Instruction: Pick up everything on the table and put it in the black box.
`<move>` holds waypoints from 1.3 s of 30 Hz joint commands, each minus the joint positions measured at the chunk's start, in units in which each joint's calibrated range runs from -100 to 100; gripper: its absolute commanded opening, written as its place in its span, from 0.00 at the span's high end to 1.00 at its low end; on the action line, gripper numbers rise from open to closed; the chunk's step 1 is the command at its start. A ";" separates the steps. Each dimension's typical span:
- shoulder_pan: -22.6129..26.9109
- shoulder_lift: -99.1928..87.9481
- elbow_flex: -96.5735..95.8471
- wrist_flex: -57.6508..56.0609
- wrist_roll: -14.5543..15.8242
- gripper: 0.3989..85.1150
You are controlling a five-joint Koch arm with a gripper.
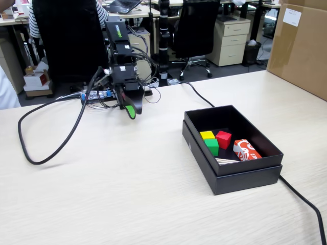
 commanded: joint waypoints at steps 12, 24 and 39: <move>0.20 -1.45 -21.04 22.19 -0.63 0.43; 0.15 -1.57 -21.04 22.28 -0.63 0.44; 0.15 -1.57 -21.04 22.28 -0.63 0.44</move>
